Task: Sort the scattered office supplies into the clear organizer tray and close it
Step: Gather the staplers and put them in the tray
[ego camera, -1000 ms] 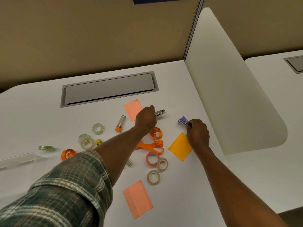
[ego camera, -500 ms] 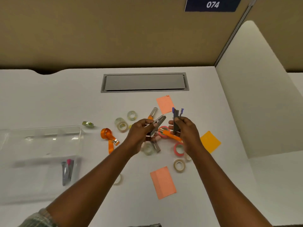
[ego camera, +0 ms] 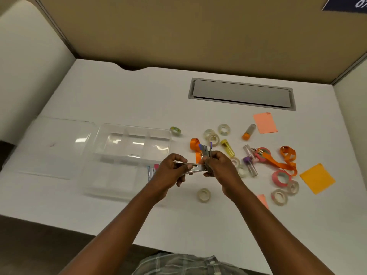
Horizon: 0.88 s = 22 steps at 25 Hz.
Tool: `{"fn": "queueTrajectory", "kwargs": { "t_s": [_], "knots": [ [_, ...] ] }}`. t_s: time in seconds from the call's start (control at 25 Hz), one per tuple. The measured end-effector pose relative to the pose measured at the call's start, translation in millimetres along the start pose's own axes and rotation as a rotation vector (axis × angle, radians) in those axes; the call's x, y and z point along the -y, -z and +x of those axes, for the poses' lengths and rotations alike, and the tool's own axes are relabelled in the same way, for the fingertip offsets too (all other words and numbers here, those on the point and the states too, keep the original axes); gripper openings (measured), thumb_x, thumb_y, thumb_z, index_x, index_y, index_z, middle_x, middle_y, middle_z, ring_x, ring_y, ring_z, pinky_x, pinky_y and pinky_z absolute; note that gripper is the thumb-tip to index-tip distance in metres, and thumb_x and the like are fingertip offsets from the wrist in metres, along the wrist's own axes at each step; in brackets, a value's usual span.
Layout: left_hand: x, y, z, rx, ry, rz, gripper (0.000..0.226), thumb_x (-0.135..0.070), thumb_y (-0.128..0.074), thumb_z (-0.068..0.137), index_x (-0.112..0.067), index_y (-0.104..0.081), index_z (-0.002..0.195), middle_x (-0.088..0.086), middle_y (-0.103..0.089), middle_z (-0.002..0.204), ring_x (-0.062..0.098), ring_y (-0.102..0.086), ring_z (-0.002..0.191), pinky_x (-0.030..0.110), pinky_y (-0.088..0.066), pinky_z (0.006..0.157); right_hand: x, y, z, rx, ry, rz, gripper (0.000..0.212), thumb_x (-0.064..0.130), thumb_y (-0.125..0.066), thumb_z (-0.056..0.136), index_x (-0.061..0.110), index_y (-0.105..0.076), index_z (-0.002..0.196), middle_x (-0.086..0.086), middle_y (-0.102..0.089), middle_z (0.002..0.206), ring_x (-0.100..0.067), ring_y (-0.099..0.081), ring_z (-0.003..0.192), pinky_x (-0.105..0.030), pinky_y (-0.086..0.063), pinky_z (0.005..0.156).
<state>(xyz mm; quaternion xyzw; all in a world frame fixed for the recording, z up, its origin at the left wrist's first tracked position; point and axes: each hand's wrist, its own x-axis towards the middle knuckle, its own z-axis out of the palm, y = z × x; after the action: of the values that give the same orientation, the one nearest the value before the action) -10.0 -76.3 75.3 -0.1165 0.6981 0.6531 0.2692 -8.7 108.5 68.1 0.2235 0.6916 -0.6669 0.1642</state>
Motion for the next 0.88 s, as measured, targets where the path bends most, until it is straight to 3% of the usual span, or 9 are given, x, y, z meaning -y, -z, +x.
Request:
{"fn": "queueTrajectory", "kwargs": {
  "t_s": [0.12,0.28,0.44,0.6,0.8,0.88],
  "knots": [
    [11,45,-11,-0.012,0.039,0.061,0.025,-0.015,-0.073,0.088,-0.009,-0.059,0.107,0.009,-0.067,0.072,0.017,-0.057,0.06,0.032,-0.048,0.056,-8,-42,-8,0.042,-0.005,-0.056,0.01,0.018,-0.058,0.095,0.014,-0.063,0.103,-0.003,-0.076,0.093,-0.021,-0.072,0.087,-0.037,-0.059,0.077],
    [16,95,-16,-0.026,0.041,0.136,0.03,-0.012,-0.074,0.085,-0.016,-0.059,0.11,0.02,-0.07,0.091,0.019,-0.061,0.062,0.035,-0.051,0.059,-21,-90,-10,0.059,0.011,-0.089,0.013,0.019,-0.062,0.095,0.015,-0.063,0.107,-0.004,-0.074,0.098,-0.021,-0.074,0.086,-0.036,-0.062,0.075],
    [10,125,-10,-0.071,-0.005,0.435,0.037,-0.015,-0.075,0.085,-0.019,-0.053,0.114,0.004,-0.07,0.095,0.016,-0.066,0.069,0.022,-0.051,0.054,-31,-125,-10,-0.085,0.056,-0.264,0.01,0.024,-0.067,0.092,0.019,-0.062,0.1,0.004,-0.069,0.091,-0.012,-0.072,0.073,-0.034,-0.062,0.073],
    [7,144,7,0.042,-0.006,0.722,0.042,-0.012,-0.073,0.086,-0.022,-0.059,0.125,0.004,-0.067,0.102,0.013,-0.064,0.071,0.018,-0.049,0.052,-36,-147,-7,-0.167,0.107,-0.51,0.015,0.034,-0.07,0.087,0.02,-0.063,0.091,0.009,-0.067,0.083,-0.011,-0.063,0.079,-0.027,-0.051,0.068],
    [17,142,24,0.101,0.003,0.957,0.053,-0.005,-0.066,0.09,-0.013,-0.05,0.14,0.013,-0.062,0.128,0.027,-0.064,0.105,0.031,-0.051,0.084,-40,-165,-4,-0.223,0.086,-0.624,0.023,0.04,-0.071,0.087,0.019,-0.062,0.092,0.006,-0.066,0.086,-0.014,-0.062,0.082,-0.023,-0.042,0.06],
    [24,143,31,0.099,0.023,0.993,0.046,-0.009,-0.068,0.088,-0.013,-0.051,0.131,0.012,-0.065,0.119,0.025,-0.064,0.098,0.035,-0.053,0.082,-41,-170,-6,-0.242,0.08,-0.703,0.024,0.042,-0.069,0.088,0.021,-0.062,0.097,0.006,-0.067,0.091,-0.014,-0.061,0.081,-0.025,-0.042,0.062]
  ]
}}
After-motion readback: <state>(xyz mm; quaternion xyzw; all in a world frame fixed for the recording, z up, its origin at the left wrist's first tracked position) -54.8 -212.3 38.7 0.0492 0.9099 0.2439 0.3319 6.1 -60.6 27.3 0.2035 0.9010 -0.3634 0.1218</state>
